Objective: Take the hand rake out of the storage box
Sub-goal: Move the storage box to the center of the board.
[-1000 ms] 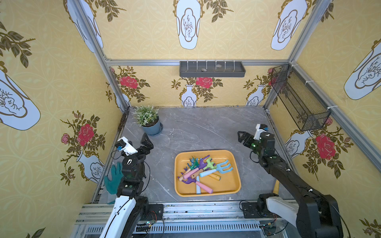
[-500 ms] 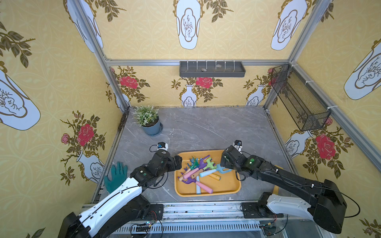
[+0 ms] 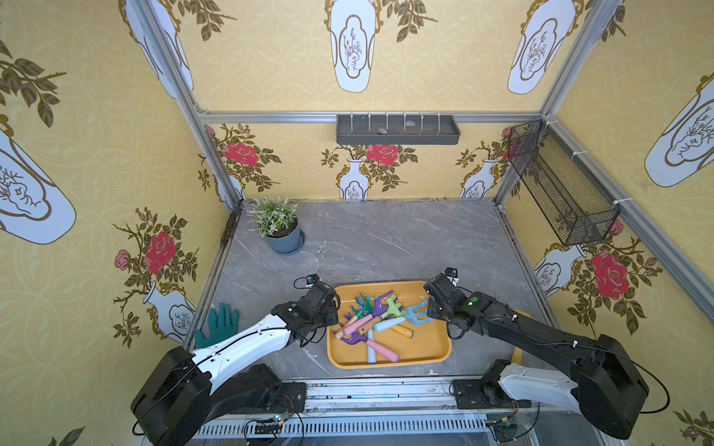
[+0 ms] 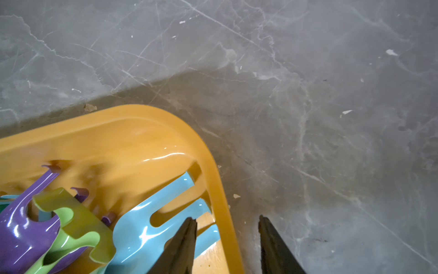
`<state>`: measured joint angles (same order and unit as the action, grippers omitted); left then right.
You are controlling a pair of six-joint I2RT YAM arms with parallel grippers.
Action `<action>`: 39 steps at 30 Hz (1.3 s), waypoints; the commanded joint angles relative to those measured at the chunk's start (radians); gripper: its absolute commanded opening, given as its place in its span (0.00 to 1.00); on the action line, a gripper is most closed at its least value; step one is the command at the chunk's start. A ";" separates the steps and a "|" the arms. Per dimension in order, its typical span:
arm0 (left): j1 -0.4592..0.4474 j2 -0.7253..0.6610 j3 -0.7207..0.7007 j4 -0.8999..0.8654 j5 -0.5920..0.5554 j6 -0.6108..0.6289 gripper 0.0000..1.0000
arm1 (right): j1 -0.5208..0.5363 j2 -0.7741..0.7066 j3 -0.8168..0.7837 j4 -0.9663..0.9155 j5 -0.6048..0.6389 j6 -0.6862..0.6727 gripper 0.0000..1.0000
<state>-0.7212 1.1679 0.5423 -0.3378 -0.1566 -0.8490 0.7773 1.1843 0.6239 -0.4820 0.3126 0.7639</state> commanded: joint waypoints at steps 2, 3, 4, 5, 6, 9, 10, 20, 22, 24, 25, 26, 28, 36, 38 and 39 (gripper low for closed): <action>0.021 0.051 0.035 0.039 -0.043 -0.024 0.39 | -0.039 0.036 0.003 0.121 -0.067 -0.053 0.33; 0.029 0.053 0.034 0.051 -0.052 -0.028 0.36 | -0.050 0.045 0.004 0.133 -0.075 -0.058 0.29; 0.042 0.054 0.030 0.075 -0.050 -0.035 0.33 | -0.065 0.055 0.006 0.150 -0.080 -0.064 0.26; 0.055 0.057 0.028 0.098 -0.050 -0.041 0.31 | -0.084 0.064 0.008 0.167 -0.098 -0.073 0.24; 0.064 0.059 0.027 0.123 -0.044 -0.033 0.30 | -0.099 0.073 0.011 0.184 -0.116 -0.084 0.21; 0.067 0.071 0.045 0.143 -0.075 0.002 0.26 | -0.123 0.100 0.025 0.230 -0.127 -0.088 0.18; 0.066 0.073 0.053 0.139 -0.094 0.010 0.25 | -0.122 0.109 0.025 0.251 -0.126 -0.083 0.17; 0.211 0.296 0.235 0.319 0.011 0.183 0.25 | -0.293 0.420 0.244 0.427 -0.208 -0.210 0.12; 0.241 0.375 0.308 0.343 0.045 0.216 0.25 | -0.349 0.494 0.314 0.472 -0.245 -0.277 0.11; 0.274 0.447 0.375 0.379 0.093 0.229 0.25 | -0.381 0.566 0.375 0.509 -0.242 -0.336 0.11; 0.291 0.488 0.414 0.389 0.124 0.232 0.25 | -0.403 0.608 0.423 0.512 -0.260 -0.361 0.10; 0.313 0.522 0.445 0.399 0.132 0.231 0.25 | -0.421 0.642 0.457 0.527 -0.297 -0.389 0.09; 0.331 0.597 0.523 0.420 0.169 0.242 0.25 | -0.453 0.712 0.538 0.552 -0.343 -0.431 0.09; 0.380 0.741 0.743 0.396 0.207 0.284 0.44 | -0.555 0.992 0.900 0.518 -0.540 -0.572 0.08; 0.396 0.738 0.759 0.417 0.228 0.298 0.47 | -0.569 1.051 0.986 0.482 -0.532 -0.574 0.08; 0.403 0.736 0.773 0.423 0.250 0.315 0.50 | -0.574 1.073 1.014 0.483 -0.531 -0.578 0.07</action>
<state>-0.3328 1.8999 1.2953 0.0444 0.0456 -0.5789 0.2142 2.2143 1.5757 0.0078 -0.2016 0.2199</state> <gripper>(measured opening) 0.480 0.122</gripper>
